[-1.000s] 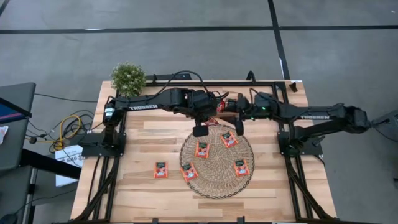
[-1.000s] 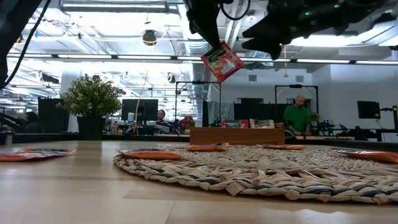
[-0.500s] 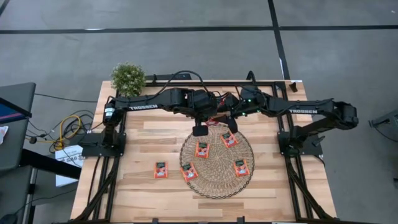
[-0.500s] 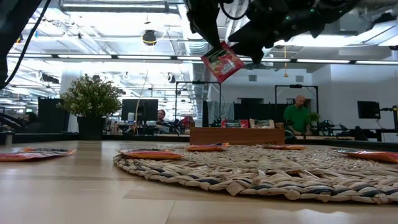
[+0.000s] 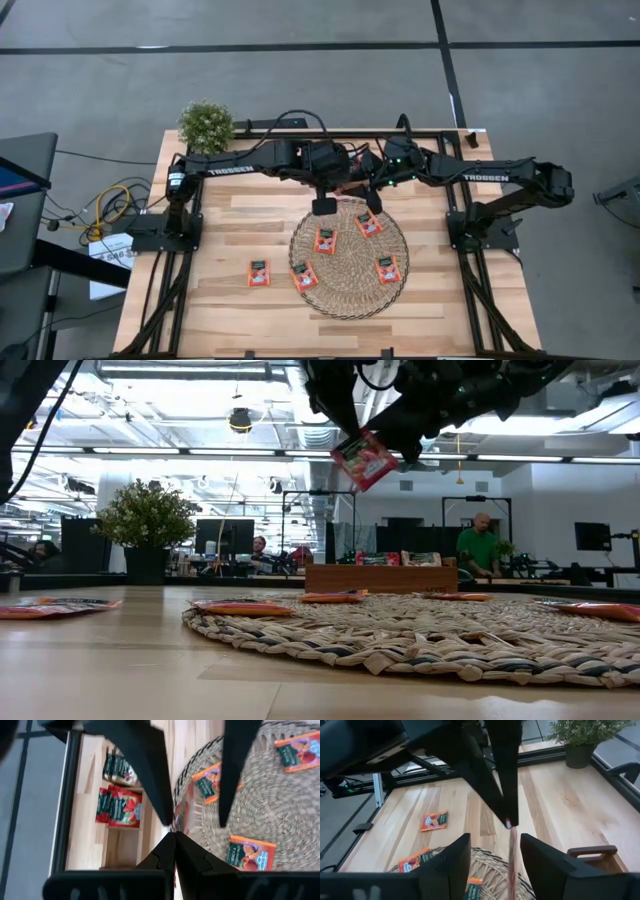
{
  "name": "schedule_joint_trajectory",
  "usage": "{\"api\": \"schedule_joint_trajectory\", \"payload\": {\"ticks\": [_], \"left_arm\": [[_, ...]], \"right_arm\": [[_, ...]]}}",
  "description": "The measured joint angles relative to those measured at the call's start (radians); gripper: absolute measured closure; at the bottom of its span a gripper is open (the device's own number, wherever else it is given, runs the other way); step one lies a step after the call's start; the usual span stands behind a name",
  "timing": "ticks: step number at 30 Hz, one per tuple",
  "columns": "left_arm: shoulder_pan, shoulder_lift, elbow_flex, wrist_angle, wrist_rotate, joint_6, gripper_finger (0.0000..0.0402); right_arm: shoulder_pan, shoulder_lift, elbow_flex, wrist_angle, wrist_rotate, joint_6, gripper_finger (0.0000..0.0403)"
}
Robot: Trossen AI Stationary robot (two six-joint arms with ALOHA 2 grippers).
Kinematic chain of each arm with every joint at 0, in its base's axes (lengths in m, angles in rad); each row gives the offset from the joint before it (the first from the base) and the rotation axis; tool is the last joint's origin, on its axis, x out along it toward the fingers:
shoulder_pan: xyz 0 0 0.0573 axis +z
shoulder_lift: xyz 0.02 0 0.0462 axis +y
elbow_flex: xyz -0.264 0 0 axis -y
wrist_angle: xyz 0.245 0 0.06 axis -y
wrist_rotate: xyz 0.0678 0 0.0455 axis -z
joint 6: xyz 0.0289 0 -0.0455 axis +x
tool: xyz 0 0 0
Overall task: Pick & Place Tea
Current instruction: Put the red tea bag into the middle section of the wooden organizer
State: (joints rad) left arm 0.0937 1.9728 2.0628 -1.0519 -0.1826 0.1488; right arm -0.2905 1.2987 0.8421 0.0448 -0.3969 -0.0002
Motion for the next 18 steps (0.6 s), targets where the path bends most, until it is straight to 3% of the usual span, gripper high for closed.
{"api": "schedule_joint_trajectory", "payload": {"ticks": [6, 13, 18], "left_arm": [[-0.002, 0.0, 0.0, 0.015, 0.016, 0.002, 0.0401], [0.0, 0.0, 0.0, 0.015, 0.013, 0.002, 0.0401], [0.0, 0.0, 0.0, 0.016, 0.011, 0.018, 0.0401]], "right_arm": [[-0.015, 0.0, 0.0, 0.0, 0.003, -0.008, 0.0294], [-0.041, 0.0, 0.0, 0.0, 0.001, -0.011, 0.0392], [-0.051, -0.001, 0.0, 0.0, 0.0, -0.001, 0.0401]]}}
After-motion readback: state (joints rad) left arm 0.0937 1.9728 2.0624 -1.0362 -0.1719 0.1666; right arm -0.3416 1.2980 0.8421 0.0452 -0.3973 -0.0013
